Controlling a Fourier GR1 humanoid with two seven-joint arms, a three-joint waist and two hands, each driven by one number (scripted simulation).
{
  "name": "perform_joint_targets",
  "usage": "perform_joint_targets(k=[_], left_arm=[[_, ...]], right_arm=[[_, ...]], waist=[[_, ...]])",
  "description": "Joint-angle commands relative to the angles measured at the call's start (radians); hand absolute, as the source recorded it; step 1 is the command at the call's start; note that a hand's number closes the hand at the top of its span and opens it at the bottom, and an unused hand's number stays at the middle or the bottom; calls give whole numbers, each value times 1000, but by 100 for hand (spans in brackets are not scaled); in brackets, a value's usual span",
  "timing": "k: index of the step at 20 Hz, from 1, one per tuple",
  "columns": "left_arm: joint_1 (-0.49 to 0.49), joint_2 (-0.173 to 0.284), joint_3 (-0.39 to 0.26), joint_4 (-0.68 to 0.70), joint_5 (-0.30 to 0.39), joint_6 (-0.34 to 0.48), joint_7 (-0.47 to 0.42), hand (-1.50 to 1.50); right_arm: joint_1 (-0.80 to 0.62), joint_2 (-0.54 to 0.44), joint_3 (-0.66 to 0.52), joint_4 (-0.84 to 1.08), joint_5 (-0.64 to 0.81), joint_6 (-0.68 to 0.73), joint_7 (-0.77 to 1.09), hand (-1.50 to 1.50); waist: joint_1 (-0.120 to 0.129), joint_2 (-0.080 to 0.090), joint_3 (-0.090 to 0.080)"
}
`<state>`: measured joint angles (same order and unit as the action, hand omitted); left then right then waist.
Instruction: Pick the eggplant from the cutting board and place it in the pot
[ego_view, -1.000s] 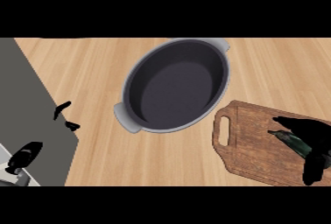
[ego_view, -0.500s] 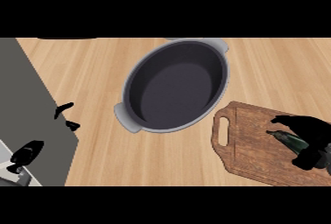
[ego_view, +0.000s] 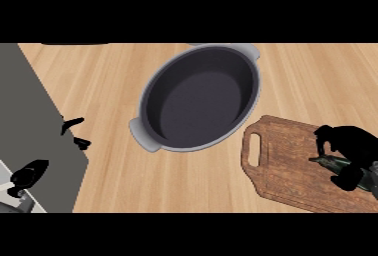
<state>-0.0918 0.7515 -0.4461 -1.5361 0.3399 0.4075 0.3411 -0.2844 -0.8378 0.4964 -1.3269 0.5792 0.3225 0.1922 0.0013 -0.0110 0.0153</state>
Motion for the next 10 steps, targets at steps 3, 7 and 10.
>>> perform_joint_targets(k=[3, 7, 10], left_arm=[[-44, -34, 84, 103, -4, 92, 2, 0], [-28, -4, 74, 117, 49, 104, -20, 0], [51, 70, 52, 71, 74, 126, -33, 0]], right_arm=[[18, 3, -17, -72, 54, -57, -11, 150], [59, 36, -102, -152, 51, -130, 211, 150], [150, 93, -175, -193, 50, -231, 430, 150]], waist=[[-13, 10, -16], [-52, 2, -18], [-105, -31, -21]])
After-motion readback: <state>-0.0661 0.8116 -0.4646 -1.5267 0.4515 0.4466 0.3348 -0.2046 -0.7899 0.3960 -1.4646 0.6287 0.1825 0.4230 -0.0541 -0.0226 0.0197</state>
